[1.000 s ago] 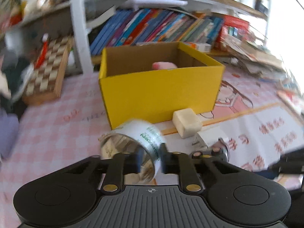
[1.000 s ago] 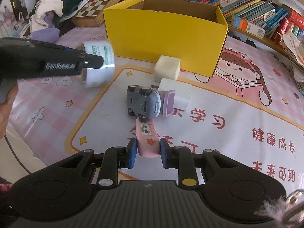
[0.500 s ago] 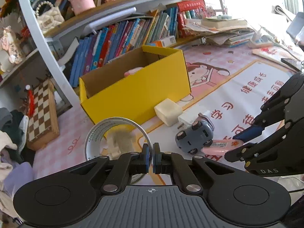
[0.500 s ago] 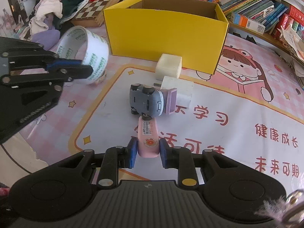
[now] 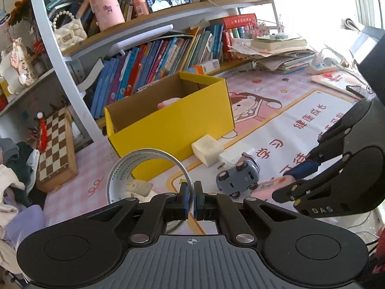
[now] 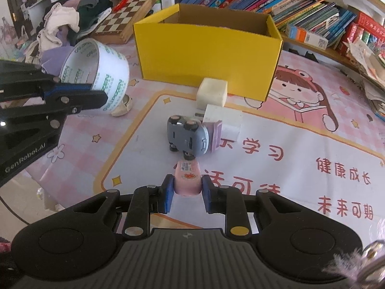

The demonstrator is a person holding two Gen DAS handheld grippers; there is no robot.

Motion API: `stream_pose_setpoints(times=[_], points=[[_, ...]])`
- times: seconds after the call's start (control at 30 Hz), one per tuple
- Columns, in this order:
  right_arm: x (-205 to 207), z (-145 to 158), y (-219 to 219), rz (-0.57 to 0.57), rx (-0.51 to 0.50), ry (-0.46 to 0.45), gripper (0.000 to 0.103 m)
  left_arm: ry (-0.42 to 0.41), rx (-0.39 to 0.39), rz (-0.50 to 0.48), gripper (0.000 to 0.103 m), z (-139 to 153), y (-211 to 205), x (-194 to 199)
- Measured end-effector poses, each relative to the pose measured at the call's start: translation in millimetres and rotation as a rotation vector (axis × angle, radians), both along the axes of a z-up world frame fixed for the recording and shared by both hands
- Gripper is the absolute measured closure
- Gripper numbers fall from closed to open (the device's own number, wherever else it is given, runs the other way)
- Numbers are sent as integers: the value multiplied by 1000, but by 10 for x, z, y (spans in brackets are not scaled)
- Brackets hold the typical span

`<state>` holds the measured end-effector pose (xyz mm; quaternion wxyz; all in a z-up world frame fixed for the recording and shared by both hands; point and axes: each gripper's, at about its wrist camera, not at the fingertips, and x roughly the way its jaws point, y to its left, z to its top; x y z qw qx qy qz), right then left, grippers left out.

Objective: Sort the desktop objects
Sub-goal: 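Lift the eraser and tape roll and carry both toward the yellow box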

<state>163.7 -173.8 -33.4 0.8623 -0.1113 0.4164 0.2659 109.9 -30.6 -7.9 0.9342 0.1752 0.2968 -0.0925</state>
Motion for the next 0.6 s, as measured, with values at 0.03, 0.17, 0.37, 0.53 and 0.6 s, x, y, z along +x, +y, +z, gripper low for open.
stream_pose_setpoints(times=[0.03,0.17,0.37,0.53,0.6], points=[[-15,19,-8,-6,2,-7,80,-1,-6,-2,101,2,6,-16],[-74,108,-49,-32,18,-29,80,-12,-22,-11,101,36,28,-73],[-114,201,-88,-67,37,-49,80,-22,-32,-23,101,58,36,-131],[-116,297,-103,-85,59,-65,80,-42,-42,-31,101,108,47,-159],[-98,347,-110,-92,71,-73,80,-53,-45,-34,101,136,54,-160]])
